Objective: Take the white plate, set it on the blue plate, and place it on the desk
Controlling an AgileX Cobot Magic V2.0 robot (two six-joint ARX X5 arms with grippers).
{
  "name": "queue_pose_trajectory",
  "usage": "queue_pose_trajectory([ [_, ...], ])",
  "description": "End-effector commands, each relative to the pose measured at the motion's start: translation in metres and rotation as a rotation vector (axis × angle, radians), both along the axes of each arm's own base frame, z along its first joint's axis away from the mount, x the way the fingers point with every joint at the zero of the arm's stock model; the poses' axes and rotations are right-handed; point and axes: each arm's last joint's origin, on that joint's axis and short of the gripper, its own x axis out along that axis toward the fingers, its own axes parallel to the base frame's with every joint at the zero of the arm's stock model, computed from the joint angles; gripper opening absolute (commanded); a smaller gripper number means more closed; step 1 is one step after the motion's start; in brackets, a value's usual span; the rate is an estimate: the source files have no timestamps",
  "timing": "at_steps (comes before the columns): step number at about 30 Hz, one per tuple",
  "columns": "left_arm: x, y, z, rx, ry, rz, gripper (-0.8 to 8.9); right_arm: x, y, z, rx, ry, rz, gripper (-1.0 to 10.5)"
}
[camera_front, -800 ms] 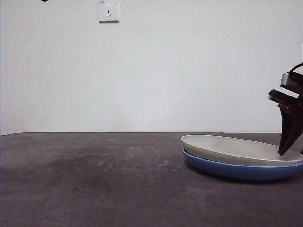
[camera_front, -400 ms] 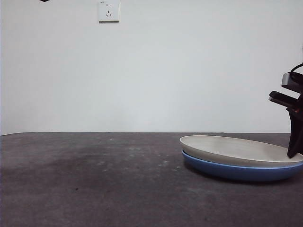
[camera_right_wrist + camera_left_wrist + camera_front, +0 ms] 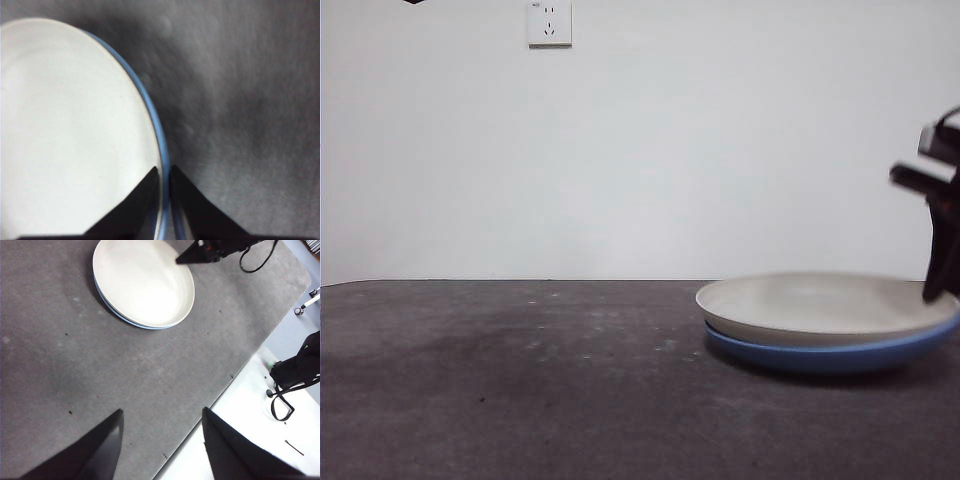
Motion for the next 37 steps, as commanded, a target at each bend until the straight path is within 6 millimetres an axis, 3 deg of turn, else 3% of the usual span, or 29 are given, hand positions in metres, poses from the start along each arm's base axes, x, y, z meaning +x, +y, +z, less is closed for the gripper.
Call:
queue_pose_trajectory([
  [1, 0.001, -0.002, 0.003, -0.008, -0.018, -0.014, 2.49, 0.0, 0.003, 0.018, 0.059, -0.064, 0.007, 0.1],
  [8, 0.001, -0.002, 0.003, -0.008, -0.019, -0.014, 2.49, -0.006, 0.022, 0.042, 0.106, -0.129, 0.048, 0.1],
  [17, 0.002, -0.002, 0.003, -0.008, -0.02, -0.014, 2.49, -0.003, 0.068, 0.052, 0.119, -0.186, 0.133, 0.1],
  [27, 0.002, -0.002, 0.003, -0.008, -0.02, -0.014, 2.48, 0.014, 0.11, 0.035, 0.112, -0.144, 0.182, 0.1],
  [37, 0.002, -0.002, 0.003, -0.008, -0.019, -0.014, 2.49, 0.031, 0.125, -0.004, 0.091, -0.054, 0.165, 0.1],
])
